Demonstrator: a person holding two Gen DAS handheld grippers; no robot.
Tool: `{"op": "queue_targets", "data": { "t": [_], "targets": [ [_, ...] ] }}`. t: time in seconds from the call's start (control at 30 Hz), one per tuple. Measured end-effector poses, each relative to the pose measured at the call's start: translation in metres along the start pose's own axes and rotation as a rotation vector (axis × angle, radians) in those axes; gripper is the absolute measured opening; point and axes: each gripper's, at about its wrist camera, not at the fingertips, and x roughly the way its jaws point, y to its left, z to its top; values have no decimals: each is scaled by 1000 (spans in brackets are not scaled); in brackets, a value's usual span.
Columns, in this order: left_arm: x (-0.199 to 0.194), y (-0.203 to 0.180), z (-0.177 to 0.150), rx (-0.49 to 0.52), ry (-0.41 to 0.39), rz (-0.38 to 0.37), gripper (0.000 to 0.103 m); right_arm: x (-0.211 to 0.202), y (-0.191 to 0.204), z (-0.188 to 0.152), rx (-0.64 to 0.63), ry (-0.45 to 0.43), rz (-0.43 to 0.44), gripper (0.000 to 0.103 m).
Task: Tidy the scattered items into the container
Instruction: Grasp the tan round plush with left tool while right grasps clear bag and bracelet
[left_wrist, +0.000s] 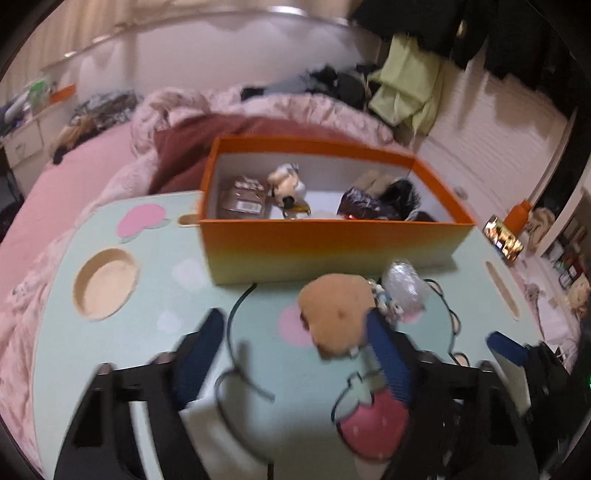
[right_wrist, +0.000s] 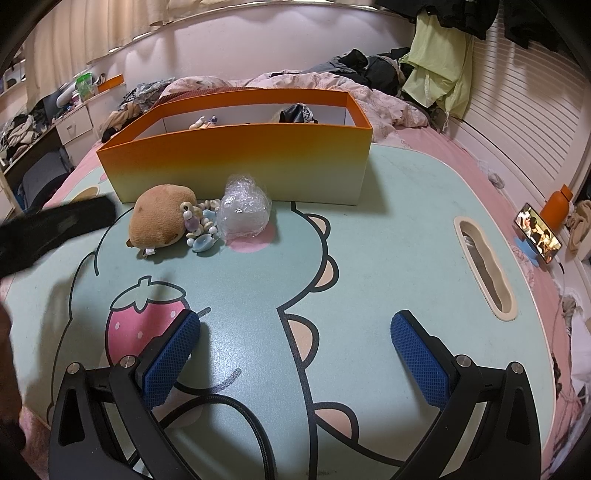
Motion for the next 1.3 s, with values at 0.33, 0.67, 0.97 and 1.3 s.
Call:
{"op": "queue_targets", "data": {
  "t": [0.33,0.67,0.97,1.3],
  "targets": [
    [22,-5,11,-82,27,-108,63,1,2,3,-8,0,8,103],
    [33,-7,6,-63,32,-113,49,-2,2,4,-4,46,3,103],
    [-9,13,-43,-22,-44,-13,49,-10,-23,20,182,42,183,103],
    [-15,16,-54,-2,-60,2,49,14,34,81,-77,45,98,94]
  ]
}}
